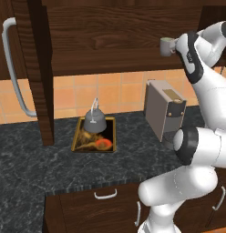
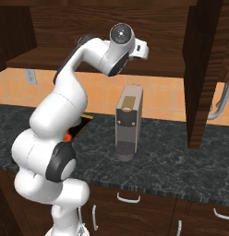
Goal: Pick the kettle from the counter and place it on the tray. Then pick the mug from the cabinet and place it on the tray. Then close the cabinet doors.
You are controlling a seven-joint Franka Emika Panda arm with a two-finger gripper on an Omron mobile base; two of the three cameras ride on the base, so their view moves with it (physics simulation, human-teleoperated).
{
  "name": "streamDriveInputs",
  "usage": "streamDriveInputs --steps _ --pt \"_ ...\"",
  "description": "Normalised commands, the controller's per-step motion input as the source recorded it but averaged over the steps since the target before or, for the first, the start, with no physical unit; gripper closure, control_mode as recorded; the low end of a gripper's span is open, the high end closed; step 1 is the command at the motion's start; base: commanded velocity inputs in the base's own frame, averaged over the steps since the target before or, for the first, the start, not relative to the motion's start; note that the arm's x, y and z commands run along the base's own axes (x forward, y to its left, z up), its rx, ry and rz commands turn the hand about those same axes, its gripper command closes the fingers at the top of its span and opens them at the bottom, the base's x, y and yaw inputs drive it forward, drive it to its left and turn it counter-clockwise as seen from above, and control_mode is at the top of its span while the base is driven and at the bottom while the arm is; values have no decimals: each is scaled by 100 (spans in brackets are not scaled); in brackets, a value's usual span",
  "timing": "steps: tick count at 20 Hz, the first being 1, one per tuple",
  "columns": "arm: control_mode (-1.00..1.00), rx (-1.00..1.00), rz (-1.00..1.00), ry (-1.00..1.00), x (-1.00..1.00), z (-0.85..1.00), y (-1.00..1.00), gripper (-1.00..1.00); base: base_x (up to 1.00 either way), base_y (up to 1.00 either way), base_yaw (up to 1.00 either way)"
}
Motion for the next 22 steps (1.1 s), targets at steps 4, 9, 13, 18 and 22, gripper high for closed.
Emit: streamDriveInputs --steps 4,9,13,18,22 --pt "-100 0 4 0 37 -7 -19 -100 0 0 0" --pt "-100 0 4 0 39 0 -9 -100 0 0 0" --pt "-100 0 4 0 25 0 -1 -100 0 0 0" --pt "-100 0 3 -1 33 -3 0 -100 0 0 0" --pt "-100 0 2 0 31 -4 0 -100 0 0 0"
